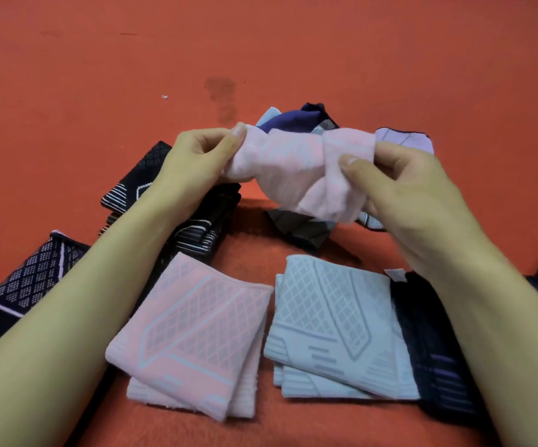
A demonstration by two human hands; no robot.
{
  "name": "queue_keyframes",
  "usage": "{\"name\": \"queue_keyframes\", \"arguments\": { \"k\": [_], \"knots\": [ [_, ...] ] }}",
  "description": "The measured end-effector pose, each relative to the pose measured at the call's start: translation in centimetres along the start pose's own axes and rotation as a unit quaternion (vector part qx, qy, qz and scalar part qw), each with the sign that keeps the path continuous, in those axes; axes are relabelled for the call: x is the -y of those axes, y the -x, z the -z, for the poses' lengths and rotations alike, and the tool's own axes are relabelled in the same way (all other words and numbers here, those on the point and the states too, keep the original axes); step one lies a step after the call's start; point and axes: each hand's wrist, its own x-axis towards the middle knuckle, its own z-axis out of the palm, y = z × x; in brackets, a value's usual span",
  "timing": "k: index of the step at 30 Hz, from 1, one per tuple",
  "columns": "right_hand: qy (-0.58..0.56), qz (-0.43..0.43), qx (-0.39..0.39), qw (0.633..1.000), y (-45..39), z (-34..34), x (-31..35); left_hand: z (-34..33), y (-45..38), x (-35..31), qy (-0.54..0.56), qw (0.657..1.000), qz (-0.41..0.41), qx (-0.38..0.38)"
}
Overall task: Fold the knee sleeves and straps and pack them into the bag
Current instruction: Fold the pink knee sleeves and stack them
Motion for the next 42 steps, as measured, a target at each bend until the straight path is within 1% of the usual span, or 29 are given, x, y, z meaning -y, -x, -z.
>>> {"name": "queue_keyframes", "arguments": {
  "k": [1,3,6,8,10,11,13,15,17,18,20,21,24,26,29,32,34,36,39,42],
  "knots": [
    [0.006,0.001,0.004,1.0,-0.1,0.6,0.2,0.0,-0.1,0.0,-0.004,1.0,0.0,-0.02],
    [-0.018,-0.015,-0.012,1.0,-0.2,1.4,0.1,0.3,-0.4,0.2,0.014,0.999,0.009,-0.049],
    [-0.032,-0.052,-0.035,0.998,-0.9,1.9,-1.3,0.3,-0.3,-0.4,0.043,0.997,0.023,-0.064],
    [-0.045,-0.069,-0.061,0.995,-1.3,2.0,-2.2,0.1,-0.4,-0.9,0.084,0.992,0.03,-0.091],
    [-0.102,-0.076,-0.097,0.987,-1.4,2.1,-2.5,0.1,-0.5,-1.2,0.124,0.985,0.028,-0.119],
    [-0.139,-0.077,-0.102,0.982,-1.4,2.0,-2.4,0.3,-0.5,-1.1,0.131,0.984,0.023,-0.121],
    [-0.193,-0.067,-0.074,0.976,-1.3,2.0,-1.7,0.4,-0.6,-1.1,0.138,0.985,0.014,-0.103],
    [-0.224,-0.054,-0.013,0.973,-1.1,2.2,-1.2,0.5,-0.6,-0.9,0.161,0.984,0.019,-0.077],
    [-0.19,-0.045,0.036,0.98,-0.9,2.3,-1.0,0.4,-0.5,-0.9,0.163,0.986,0.016,-0.037],
    [-0.14,-0.031,0.043,0.989,-0.8,2.2,-1.2,0.6,-0.6,-0.8,0.162,0.987,0.008,-0.012],
    [-0.025,0.0,0.027,0.999,-0.7,2.1,-2.2,0.6,-0.3,-0.7,0.141,0.989,-0.015,0.033],
    [0.006,0.008,0.009,1.0,-0.7,2.1,-2.7,0.6,-0.2,-0.6,0.105,0.993,-0.02,0.038],
    [0.008,0.029,-0.047,0.998,-1.0,2.4,-3.5,0.5,0.4,-0.5,-0.037,0.999,-0.036,0.011],
    [0.022,0.052,-0.084,0.995,-1.3,3.0,-3.8,0.7,0.5,-0.4,-0.088,0.995,-0.045,-0.022],
    [-0.003,0.085,-0.11,0.99,-1.5,3.6,-3.8,0.5,0.6,-0.9,-0.068,0.994,-0.063,-0.064],
    [-0.036,0.089,-0.137,0.986,-1.7,3.3,-3.7,0.0,1.0,-1.5,-0.049,0.994,-0.08,-0.062],
    [-0.034,0.084,-0.136,0.986,-1.7,3.1,-3.5,0.3,0.8,-1.4,-0.047,0.993,-0.084,-0.065],
    [0.003,0.077,-0.12,0.99,-1.5,3.1,-3.2,0.7,0.3,-1.1,-0.065,0.99,-0.097,-0.081],
    [0.121,0.062,-0.097,0.986,-1.3,3.5,-3.7,0.9,0.1,-0.9,-0.069,0.989,-0.112,-0.073],
    [0.192,0.059,-0.131,0.971,-1.5,3.7,-4.2,0.5,0.2,-0.8,-0.088,0.986,-0.124,-0.064]
  ]
}}
